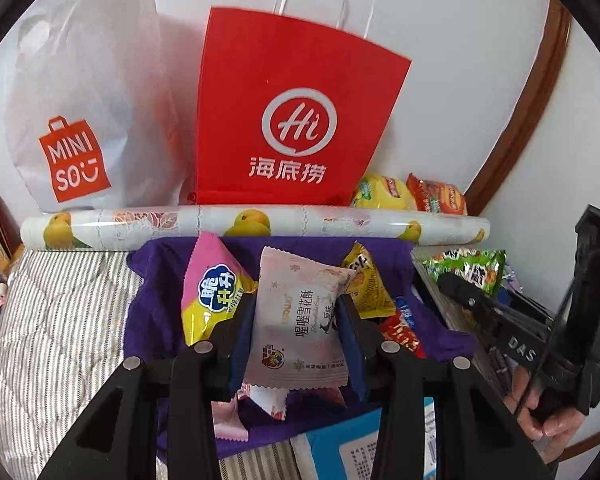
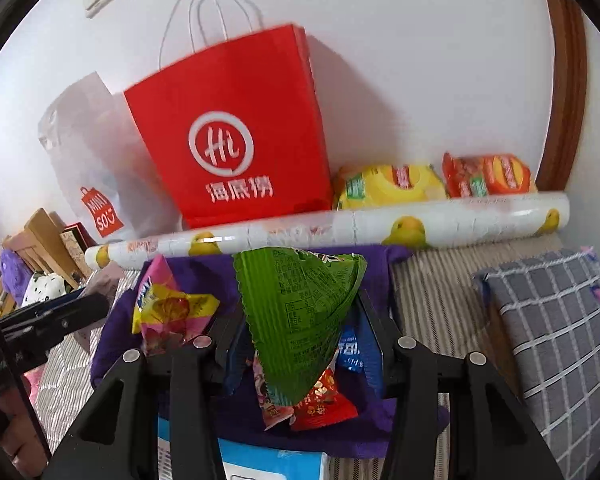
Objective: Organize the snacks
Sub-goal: 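Lower the green bag and pastry packet over the snack pile on the towel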
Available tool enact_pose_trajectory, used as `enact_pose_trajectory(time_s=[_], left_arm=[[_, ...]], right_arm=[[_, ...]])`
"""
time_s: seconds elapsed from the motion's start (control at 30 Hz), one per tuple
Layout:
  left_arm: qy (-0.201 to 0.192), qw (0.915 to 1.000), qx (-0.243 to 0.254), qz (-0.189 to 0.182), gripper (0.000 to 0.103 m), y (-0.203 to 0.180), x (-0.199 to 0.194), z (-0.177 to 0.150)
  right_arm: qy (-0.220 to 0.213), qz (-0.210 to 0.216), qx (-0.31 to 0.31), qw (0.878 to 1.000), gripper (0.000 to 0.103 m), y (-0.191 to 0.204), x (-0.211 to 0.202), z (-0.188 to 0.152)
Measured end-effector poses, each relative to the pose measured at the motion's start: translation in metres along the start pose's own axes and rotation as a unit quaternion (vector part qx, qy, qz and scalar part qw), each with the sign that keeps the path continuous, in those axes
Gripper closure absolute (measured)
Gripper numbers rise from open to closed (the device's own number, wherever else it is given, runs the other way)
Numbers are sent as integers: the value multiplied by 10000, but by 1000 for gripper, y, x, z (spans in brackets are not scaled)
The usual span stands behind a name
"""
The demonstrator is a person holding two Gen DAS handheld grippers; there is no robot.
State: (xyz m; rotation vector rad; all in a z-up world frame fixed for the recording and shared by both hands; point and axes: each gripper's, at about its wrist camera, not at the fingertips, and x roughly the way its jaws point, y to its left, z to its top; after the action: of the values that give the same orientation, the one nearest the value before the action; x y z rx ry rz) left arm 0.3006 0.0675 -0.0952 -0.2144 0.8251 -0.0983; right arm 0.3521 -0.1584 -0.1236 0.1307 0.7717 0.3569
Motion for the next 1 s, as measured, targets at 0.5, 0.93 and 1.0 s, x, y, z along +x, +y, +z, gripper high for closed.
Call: enact_pose_trajectory(time_s=[0.5,0.93,1.0], left_arm=[[205,9997,-120,-32,64,5,23,-16],[224,9996,-148,55,64,7,28,-20],[228,9996,-154,42,64,8,27,-20]], right_arm=[[133,10,-195,9997,56,-3,16,-22],[347,-90,-237,9991,56,-1,24,-26],[367,-94,-260,9989,56,-1,25,-27]])
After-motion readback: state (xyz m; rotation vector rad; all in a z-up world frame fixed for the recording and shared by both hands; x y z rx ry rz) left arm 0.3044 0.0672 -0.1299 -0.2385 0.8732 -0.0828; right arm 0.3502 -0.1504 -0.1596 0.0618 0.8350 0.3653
